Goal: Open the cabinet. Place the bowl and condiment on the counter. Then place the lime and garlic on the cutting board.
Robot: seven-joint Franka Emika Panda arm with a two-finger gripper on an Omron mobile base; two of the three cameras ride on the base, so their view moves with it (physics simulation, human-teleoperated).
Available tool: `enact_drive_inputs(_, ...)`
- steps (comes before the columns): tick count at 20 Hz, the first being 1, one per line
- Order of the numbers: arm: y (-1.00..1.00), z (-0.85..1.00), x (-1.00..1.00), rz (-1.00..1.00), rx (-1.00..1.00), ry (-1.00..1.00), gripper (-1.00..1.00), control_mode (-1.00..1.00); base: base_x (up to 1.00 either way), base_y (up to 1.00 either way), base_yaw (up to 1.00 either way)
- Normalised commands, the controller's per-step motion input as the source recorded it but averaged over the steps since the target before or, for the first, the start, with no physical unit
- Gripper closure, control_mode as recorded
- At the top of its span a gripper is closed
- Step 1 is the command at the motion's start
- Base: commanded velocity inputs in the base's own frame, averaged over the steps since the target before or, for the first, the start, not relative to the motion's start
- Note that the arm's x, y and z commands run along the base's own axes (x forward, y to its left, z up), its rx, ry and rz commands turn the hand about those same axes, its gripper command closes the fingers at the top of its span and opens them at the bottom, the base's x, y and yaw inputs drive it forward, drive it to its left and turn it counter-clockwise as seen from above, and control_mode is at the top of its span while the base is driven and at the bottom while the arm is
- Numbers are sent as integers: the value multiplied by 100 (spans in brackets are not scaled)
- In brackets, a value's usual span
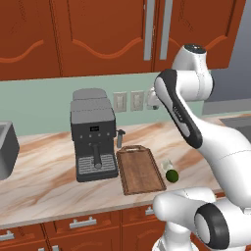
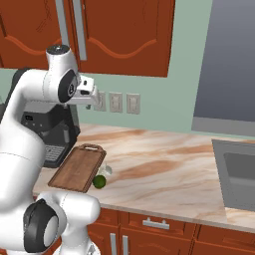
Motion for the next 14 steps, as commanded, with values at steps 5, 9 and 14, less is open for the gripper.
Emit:
enact_drive_inputs(5,0,37,5,0,0,-13,-100,-100,0,0,0)
enact_drive_inputs(9,0,39,11,0,0,-12,-100,-100,0,0,0)
enact_drive_inputs(14,-1,40,16,0,0,-12,-100,-100,0,0,0)
